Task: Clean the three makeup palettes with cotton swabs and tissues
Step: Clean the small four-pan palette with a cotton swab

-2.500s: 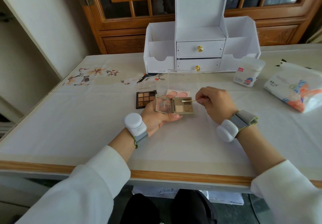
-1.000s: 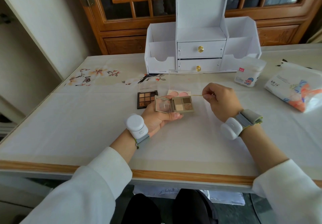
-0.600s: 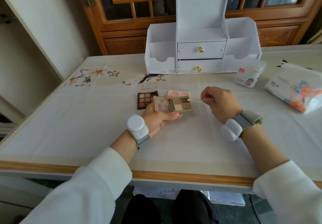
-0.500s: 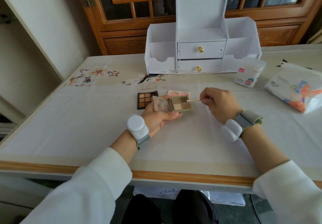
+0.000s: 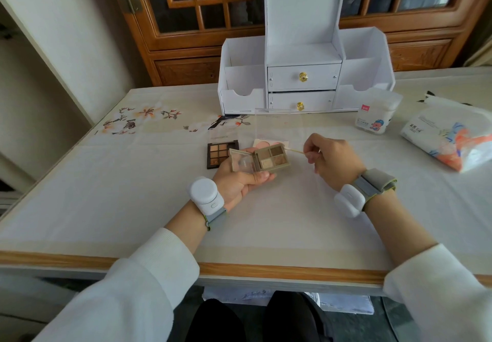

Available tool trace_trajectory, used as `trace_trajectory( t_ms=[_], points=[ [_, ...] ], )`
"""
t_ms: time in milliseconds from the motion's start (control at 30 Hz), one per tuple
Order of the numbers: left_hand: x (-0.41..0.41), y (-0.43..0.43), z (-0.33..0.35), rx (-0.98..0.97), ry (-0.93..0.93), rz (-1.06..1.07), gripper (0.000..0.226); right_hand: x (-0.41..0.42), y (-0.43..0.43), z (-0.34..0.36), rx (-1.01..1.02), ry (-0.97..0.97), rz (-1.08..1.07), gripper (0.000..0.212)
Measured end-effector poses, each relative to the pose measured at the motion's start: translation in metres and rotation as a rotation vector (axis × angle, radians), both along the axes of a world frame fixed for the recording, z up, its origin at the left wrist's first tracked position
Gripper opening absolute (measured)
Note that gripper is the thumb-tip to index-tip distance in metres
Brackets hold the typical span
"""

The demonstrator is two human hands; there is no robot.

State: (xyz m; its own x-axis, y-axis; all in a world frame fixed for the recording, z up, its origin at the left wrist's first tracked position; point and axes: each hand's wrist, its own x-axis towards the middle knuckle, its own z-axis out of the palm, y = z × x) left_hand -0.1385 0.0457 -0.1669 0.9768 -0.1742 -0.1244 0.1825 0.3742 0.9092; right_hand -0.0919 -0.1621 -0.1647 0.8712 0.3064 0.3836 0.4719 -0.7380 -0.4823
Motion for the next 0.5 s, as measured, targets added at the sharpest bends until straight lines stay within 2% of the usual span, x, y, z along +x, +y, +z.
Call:
trace_trajectory(
  t_ms=[200,500],
  points=[
    [-0.0015,0.0001,0.0019,-0.026,0.005,-0.002,0.045,-0.0007,-0.0013,0.0003,-0.008,-0.006,0.044,0.019],
    [-0.0031,-0.0007,0.0042,-0.034,-0.006,-0.018,0.049,-0.0019,0.0002,0.0004,0.031,-0.006,0.046,0.02]
  ],
)
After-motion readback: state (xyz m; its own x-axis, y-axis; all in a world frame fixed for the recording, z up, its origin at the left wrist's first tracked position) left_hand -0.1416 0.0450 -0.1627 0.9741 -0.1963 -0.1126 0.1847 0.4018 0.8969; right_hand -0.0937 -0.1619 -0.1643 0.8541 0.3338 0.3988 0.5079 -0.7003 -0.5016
